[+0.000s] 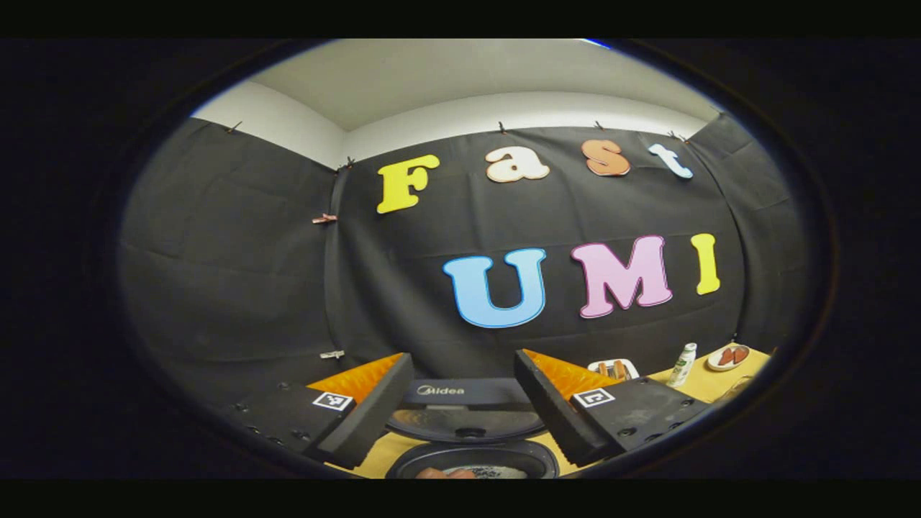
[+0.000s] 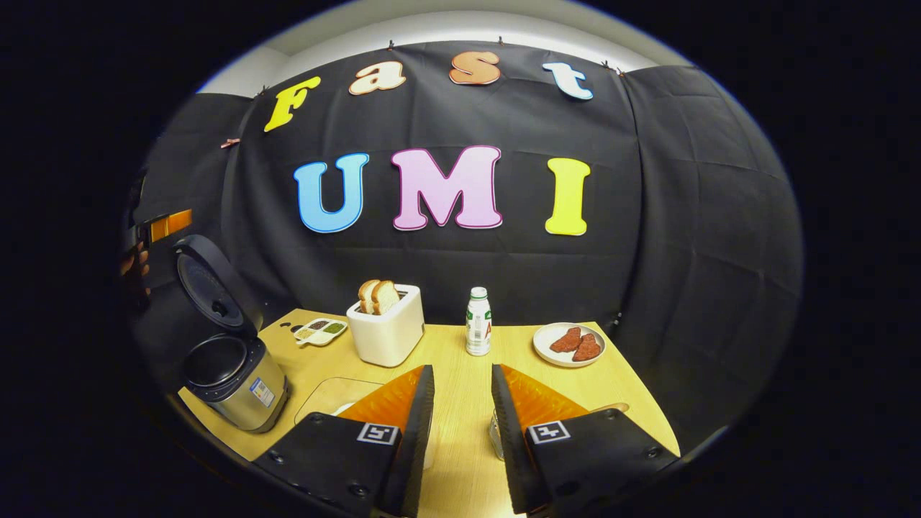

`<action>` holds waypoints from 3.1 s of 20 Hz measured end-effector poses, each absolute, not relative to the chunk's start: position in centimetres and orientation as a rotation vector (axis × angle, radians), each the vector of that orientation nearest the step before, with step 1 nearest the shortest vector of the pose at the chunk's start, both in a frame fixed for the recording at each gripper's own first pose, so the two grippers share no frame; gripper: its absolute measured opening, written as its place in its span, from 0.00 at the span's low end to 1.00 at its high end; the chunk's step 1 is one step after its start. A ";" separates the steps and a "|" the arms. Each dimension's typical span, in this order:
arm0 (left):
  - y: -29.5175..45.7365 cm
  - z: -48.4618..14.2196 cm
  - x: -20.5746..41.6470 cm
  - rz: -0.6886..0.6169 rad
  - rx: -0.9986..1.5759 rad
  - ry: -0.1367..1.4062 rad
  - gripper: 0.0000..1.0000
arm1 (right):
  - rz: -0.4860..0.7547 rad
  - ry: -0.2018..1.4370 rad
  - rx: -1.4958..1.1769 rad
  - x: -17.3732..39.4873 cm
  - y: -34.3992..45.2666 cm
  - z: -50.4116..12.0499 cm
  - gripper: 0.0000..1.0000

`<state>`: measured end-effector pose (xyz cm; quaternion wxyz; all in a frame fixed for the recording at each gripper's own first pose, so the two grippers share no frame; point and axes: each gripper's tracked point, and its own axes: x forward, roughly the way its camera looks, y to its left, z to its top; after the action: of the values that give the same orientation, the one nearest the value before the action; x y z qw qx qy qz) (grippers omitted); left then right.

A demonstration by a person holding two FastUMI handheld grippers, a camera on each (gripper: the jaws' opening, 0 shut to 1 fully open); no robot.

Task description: Close the left gripper, press the button to open the rice cooker; take a wooden spoon from the chopstick holder with the right hand, scoop a spoonful of rice and pour it into the rice cooker, then put the wooden spoon back into the chopstick holder.

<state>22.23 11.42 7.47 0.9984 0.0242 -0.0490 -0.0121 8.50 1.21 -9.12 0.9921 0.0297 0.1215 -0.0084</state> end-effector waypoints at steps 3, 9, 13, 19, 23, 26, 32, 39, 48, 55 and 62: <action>12.1 7.5 24.3 -0.024 0.044 -0.077 0.97 | -0.019 0.251 0.069 8.6 1.6 -9.3 0.51; 12.5 4.4 26.8 -0.003 0.029 0.046 0.96 | 0.002 0.255 0.076 8.5 2.8 -9.5 0.51; 12.4 4.0 26.7 -0.006 0.020 0.067 0.97 | 0.008 0.266 0.085 8.5 3.5 -9.9 0.51; 12.5 2.8 25.3 -0.013 -0.010 0.094 1.00 | 0.020 0.273 0.096 8.7 3.9 -10.1 0.51; 12.7 2.1 23.4 -0.006 -0.016 0.083 1.00 | 0.036 0.268 0.109 8.5 4.5 -9.8 0.51; 12.8 1.1 21.5 0.007 -0.019 0.084 0.99 | 0.056 0.277 0.108 8.1 5.2 -10.2 0.51; 13.1 -2.4 16.5 0.063 -0.026 0.099 1.00 | 0.095 0.302 0.111 6.9 6.9 -11.3 0.51; 13.0 -7.7 12.1 0.114 -0.028 0.170 1.00 | 0.155 0.327 0.117 5.8 9.0 -12.0 0.51; 12.6 -12.0 9.8 0.119 -0.022 0.199 1.00 | 0.165 0.320 0.108 5.0 9.2 -11.9 0.51; 12.5 -15.9 8.6 0.083 -0.031 0.241 1.00 | 0.157 0.329 0.103 5.1 9.1 -12.2 0.51; 12.3 -18.0 8.3 0.107 -0.043 0.271 1.00 | 0.173 0.335 0.094 5.2 10.2 -12.5 0.51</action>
<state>8.34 12.32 -18.04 0.9891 -0.0212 0.1352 0.0534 5.16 10.15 -12.53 0.9812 0.0466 0.1665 0.0859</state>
